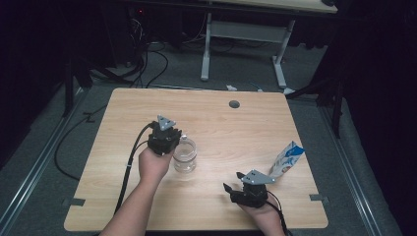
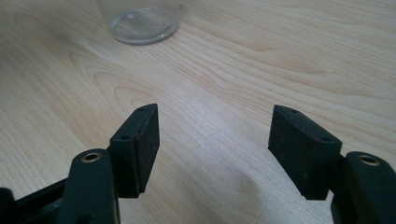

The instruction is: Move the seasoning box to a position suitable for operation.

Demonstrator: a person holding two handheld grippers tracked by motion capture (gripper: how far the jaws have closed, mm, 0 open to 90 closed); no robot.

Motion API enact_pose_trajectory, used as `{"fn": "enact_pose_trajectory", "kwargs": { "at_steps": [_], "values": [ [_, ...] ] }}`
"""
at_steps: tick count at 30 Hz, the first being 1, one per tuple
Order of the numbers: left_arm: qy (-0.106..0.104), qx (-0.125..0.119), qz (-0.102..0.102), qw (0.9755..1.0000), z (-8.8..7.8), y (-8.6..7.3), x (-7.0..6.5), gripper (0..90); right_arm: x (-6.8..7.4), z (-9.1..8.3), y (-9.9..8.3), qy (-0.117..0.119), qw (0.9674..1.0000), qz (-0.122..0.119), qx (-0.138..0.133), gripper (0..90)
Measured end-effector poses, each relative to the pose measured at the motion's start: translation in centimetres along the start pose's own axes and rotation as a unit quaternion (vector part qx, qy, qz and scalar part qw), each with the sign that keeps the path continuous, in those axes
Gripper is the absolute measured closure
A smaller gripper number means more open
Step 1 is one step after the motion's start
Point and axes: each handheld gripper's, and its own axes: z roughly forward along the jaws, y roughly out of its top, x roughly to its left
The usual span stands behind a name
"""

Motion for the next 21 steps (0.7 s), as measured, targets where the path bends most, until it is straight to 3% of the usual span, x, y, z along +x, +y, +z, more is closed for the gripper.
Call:
{"fn": "enact_pose_trajectory", "kwargs": {
  "at_steps": [4,21],
  "values": [
    [0.005,0.008,0.004,0.9999,0.5,-0.2,-0.1,89.7,0.0,0.0,0.0,0.000,1.0000,0.000,0.000,34.5],
    [0.006,0.010,0.009,0.9999,1.3,-0.3,-0.1,89.9,0.3,0.0,0.0,-0.001,1.0000,-0.004,0.002,34.5]
  ]
}}
